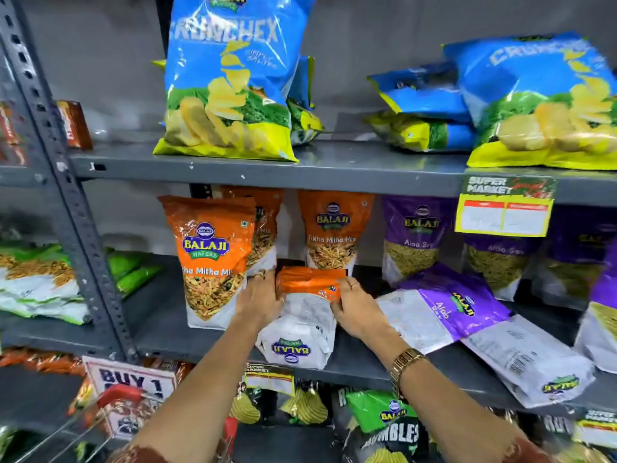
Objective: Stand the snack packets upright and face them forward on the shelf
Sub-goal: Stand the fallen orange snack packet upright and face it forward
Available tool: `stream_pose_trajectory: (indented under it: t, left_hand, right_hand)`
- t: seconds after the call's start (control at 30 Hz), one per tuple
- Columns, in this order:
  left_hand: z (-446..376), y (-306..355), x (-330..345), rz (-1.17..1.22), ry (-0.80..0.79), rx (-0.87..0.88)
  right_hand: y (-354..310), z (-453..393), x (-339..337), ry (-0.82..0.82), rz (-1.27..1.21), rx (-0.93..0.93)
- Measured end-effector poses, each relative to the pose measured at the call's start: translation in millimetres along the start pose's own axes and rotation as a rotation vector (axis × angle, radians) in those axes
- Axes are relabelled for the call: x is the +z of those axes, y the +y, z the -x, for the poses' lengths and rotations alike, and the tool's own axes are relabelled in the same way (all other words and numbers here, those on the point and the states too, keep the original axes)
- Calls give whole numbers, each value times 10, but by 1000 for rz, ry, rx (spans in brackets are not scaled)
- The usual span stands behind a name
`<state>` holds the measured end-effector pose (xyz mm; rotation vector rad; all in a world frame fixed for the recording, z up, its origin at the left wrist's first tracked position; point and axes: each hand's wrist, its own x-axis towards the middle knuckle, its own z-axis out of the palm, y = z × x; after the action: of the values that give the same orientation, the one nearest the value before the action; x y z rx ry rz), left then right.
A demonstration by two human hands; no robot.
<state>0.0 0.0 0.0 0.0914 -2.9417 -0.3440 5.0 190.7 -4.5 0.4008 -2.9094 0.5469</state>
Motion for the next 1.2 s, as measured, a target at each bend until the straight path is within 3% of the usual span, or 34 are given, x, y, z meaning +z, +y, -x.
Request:
stream_pose_trajectory:
  t: [0.1, 0.2, 0.3, 0.4, 0.67, 1.0, 1.2]
  left_hand:
    - [-140, -99, 95, 239, -277, -170]
    - [-217, -176, 181, 649, -507, -375]
    - [-291, -264, 264, 865, -594, -457]
    - [-332, -300, 305, 966, -619, -513]
    - [-250, -242, 343, 1100, -383, -515]
    - [-312, -68, 420, 1260, -8, -327]
    - [-345, -121, 602, 1285, -6, -319]
  right_hand:
    - [2, -178, 161, -132, -127, 200]
    - [-25, -283, 296, -305, -454, 458]
    - [-1, -372, 412, -383, -818, 595]
    - [58, -429, 432, -401, -988, 653]
    - [111, -408, 431, -309, -1036, 669]
    - [168, -445, 444, 99, -965, 480]
    - [204, -398, 566, 114, -980, 447]
